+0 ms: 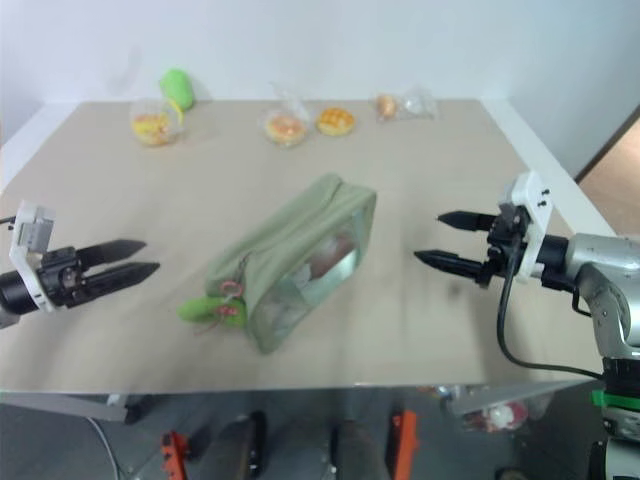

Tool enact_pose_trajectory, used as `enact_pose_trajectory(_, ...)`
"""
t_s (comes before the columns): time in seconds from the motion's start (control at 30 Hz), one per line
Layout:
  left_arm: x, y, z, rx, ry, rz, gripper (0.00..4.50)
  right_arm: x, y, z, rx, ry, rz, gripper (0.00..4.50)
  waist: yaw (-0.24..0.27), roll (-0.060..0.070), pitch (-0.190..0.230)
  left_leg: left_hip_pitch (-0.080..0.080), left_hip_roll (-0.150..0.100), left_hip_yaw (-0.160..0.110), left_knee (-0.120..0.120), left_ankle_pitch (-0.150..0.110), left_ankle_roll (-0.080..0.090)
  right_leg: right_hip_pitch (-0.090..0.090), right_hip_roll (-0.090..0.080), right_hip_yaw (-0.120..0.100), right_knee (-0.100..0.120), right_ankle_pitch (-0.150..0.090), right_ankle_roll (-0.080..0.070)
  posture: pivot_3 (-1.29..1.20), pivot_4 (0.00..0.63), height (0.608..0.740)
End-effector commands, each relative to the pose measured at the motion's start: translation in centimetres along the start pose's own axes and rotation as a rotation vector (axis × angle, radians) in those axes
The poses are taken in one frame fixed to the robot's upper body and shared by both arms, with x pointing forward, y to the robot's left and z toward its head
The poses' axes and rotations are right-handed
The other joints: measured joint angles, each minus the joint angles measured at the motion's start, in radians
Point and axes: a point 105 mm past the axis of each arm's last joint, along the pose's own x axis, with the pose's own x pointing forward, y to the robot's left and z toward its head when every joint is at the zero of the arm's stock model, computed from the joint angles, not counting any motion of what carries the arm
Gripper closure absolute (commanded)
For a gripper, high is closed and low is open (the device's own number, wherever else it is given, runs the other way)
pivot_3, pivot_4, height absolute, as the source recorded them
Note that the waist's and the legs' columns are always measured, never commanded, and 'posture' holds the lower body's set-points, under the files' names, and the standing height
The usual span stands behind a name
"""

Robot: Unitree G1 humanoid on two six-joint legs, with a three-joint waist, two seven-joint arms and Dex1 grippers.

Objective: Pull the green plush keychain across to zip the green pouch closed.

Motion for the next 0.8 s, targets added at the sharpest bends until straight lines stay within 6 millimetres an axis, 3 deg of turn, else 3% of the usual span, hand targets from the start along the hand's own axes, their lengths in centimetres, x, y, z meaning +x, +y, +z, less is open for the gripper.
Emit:
enact_pose_trajectory(0.03,0.1,-0.4,2.2,0.069,-0.028,-0.010,0.00,-0.3,0.2,2.3,-0.110,-0.025,0.012,0.04,0.000,0.000,0.000,0.000,0.000,0.000,0.000,0.000,0.000,0.000,0.000,0.000,0.000,0.000,0.000,0.00,0.150,0.740)
enact_pose_trajectory(0.23,2.2,-2.2,6.4,0.190,-0.083,-0.131,0.00,1.4,1.0,5.7,-0.347,0.005,0.141,0.04,0.000,-0.001,0.001,0.000,0.004,0.004,0.003,0.000,0.000,0.000,0.002,0.001,0.000,0.004,0.000,0.00,0.150,0.740)
enact_pose_trajectory(0.4,3.6,-4.9,8.5,0.280,-0.096,-0.257,0.00,2.4,1.6,8.4,-0.513,0.002,0.253,0.04,-0.001,-0.002,0.001,-0.001,0.006,0.008,0.003,-0.001,-0.001,-0.002,0.005,0.006,-0.003,0.006,0.003,0.00,0.150,0.740)
enact_pose_trajectory(0.5,4.1,-6.0,9.3,0.310,-0.090,-0.318,0.00,3.8,2.9,9.7,-0.614,0.001,0.371,0.04,-0.002,-0.002,0.001,0.000,0.009,0.008,0.003,-0.002,-0.002,-0.002,0.009,0.008,-0.004,0.008,0.006,0.00,0.150,0.740)
enact_pose_trajectory(0.67,4.9,-7.3,9.6,0.348,-0.075,-0.384,0.00,6.5,5.2,10.6,-0.746,0.015,0.554,0.04,-0.006,-0.002,0.001,0.001,0.014,0.008,0.003,-0.004,-0.003,-0.002,0.016,0.009,-0.003,0.008,0.003,0.00,0.150,0.740)
enact_pose_trajectory(0.8,5.2,-7.7,9.5,0.344,-0.072,-0.399,0.00,8.7,6.0,9.7,-0.796,0.067,0.650,0.04,-0.006,-0.002,0.001,0.001,0.016,0.008,0.003,-0.004,-0.003,-0.003,0.018,0.009,-0.003,0.009,0.002,0.00,0.150,0.740)
